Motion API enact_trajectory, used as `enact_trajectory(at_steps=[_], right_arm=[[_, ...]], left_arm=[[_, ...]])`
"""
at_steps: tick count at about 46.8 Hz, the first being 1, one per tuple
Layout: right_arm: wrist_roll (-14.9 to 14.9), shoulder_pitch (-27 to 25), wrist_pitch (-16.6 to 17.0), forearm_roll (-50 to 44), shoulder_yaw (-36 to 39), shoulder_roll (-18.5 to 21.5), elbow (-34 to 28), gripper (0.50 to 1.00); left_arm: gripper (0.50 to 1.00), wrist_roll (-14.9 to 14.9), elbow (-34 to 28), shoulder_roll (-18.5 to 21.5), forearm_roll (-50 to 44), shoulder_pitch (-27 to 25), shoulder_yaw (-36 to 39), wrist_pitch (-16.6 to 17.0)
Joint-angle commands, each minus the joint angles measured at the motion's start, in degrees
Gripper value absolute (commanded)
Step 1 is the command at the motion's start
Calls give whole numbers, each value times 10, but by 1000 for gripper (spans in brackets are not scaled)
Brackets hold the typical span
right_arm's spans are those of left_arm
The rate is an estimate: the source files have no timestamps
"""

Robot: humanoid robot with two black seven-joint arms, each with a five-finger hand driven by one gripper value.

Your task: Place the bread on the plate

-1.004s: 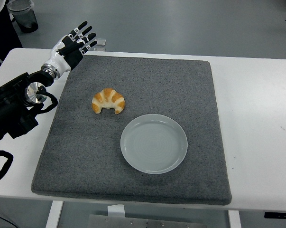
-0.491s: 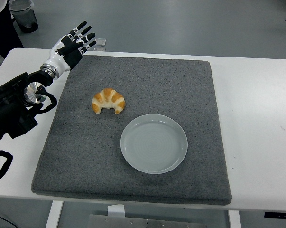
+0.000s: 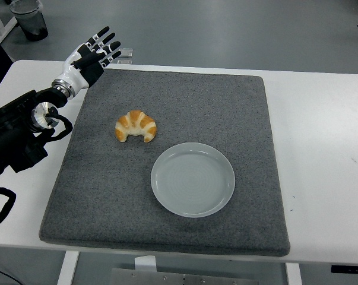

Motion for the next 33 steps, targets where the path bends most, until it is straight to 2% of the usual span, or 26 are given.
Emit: enact_trajectory(at_steps=[1,7,14,27,33], right_arm=[[0,-1,0,0,0,0,0,930],[1,0,0,0,0,0,0,930],[0,0,0,0,0,0,0,930],[0,-1,0,0,1,0,0,930],[0,-1,0,0,1,0,-1,932]], left_arm=[[988,0,-24,8,0,-1,1,22],[986,0,-95,40,12,-3,2,67],[981,-1,-211,87,48,-3,1,144],[979,-13,-410,160,234,-3,-4,278],[979,-12,-507,198,293,-3,6,314]])
